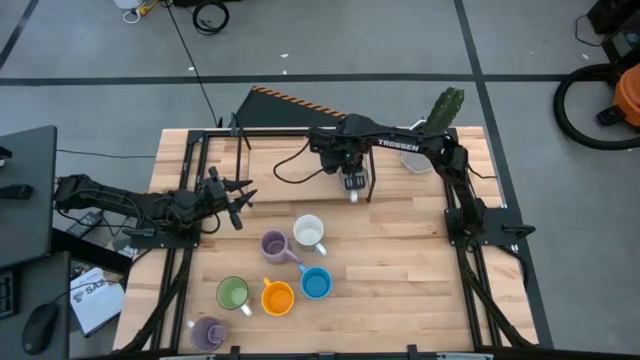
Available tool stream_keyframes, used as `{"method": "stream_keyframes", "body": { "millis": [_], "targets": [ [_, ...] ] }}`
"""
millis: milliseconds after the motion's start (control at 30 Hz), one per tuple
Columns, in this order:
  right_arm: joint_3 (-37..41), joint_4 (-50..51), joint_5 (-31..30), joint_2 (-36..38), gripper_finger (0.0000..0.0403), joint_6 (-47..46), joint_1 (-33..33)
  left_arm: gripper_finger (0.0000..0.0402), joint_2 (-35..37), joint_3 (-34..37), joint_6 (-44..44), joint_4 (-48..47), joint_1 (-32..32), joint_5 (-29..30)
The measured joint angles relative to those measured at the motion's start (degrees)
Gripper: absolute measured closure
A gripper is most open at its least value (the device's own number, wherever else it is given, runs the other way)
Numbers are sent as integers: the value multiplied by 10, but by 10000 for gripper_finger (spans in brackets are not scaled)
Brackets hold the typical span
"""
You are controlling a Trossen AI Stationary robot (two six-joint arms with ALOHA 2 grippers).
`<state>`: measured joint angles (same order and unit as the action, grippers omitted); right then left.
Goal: Place coffee mugs
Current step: Put the blue white mug on the shelf, then adjust the mugs
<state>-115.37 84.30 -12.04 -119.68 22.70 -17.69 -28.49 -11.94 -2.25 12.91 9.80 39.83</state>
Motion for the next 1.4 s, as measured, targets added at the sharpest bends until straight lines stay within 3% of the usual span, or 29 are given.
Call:
{"method": "stream_keyframes", "body": {
  "millis": [300,933,1267,1400],
  "targets": [
    [0,-2,-47,0,296,1,-4,261,0,0,0,0,0,0],
    [-49,5,-65,0,202,-17,11,261,0,0,0,0,0,0],
    [-49,10,-60,0,106,-39,4,261,0,0,0,-1,0,0],
    [-49,10,-29,0,71,-43,-11,261,0,0,0,-1,0,0]
  ]
}}
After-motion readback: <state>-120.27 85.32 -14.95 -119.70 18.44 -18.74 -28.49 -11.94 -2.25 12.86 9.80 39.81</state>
